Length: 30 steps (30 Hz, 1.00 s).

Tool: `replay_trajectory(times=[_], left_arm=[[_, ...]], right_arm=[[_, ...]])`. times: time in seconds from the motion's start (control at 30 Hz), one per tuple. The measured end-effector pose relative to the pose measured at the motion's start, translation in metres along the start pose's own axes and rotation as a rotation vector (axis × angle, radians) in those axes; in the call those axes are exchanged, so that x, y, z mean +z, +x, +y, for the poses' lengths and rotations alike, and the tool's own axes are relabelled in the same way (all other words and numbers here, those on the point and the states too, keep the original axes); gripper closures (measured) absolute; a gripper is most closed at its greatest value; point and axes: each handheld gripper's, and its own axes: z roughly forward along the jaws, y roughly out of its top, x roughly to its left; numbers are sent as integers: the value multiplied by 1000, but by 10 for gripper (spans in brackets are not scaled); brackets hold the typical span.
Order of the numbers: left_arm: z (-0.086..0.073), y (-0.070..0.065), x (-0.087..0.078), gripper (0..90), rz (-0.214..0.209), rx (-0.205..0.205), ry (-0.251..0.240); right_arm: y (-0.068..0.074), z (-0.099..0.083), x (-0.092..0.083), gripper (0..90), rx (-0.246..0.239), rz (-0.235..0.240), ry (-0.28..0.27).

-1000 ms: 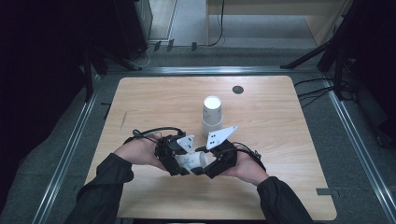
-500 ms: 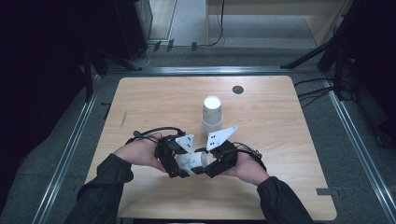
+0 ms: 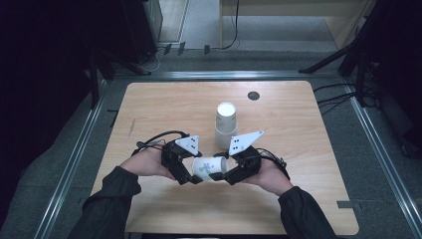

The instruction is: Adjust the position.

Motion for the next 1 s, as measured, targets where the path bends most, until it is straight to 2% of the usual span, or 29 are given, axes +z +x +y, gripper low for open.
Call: replay_trajectory(times=[0.13,0.17,0.27,0.33,0.37,0.43,0.47,0.57,0.9,1.0], left_arm=[[-4,0,0,114,7,-9,-19],[-7,1,-1,113,1,-20,-41],[-10,1,-2,114,-8,-39,-63],[-13,1,-3,114,-4,-53,-99],[-13,1,-3,115,-4,-53,-99],[-15,0,-5,121,-18,-71,-149],[-15,0,-5,121,-18,-71,-149],[-17,-1,-6,125,-26,-89,-196],[-18,-1,4,129,-53,-92,-246],[-18,1,5,132,-67,-100,-289]], right_arm=[[-1,0,-3,339,3,-4,-11],[-2,0,-5,339,0,-9,-23],[-3,-1,-8,338,12,3,-24],[-3,-1,-10,338,14,6,-33],[-3,-1,-10,338,14,6,-33],[-3,-1,-13,338,13,4,-44],[-3,-1,-14,337,19,6,-46],[-3,-1,-17,337,21,13,-62],[-4,0,-21,337,34,40,-100],[-4,1,-20,337,35,50,-109]])
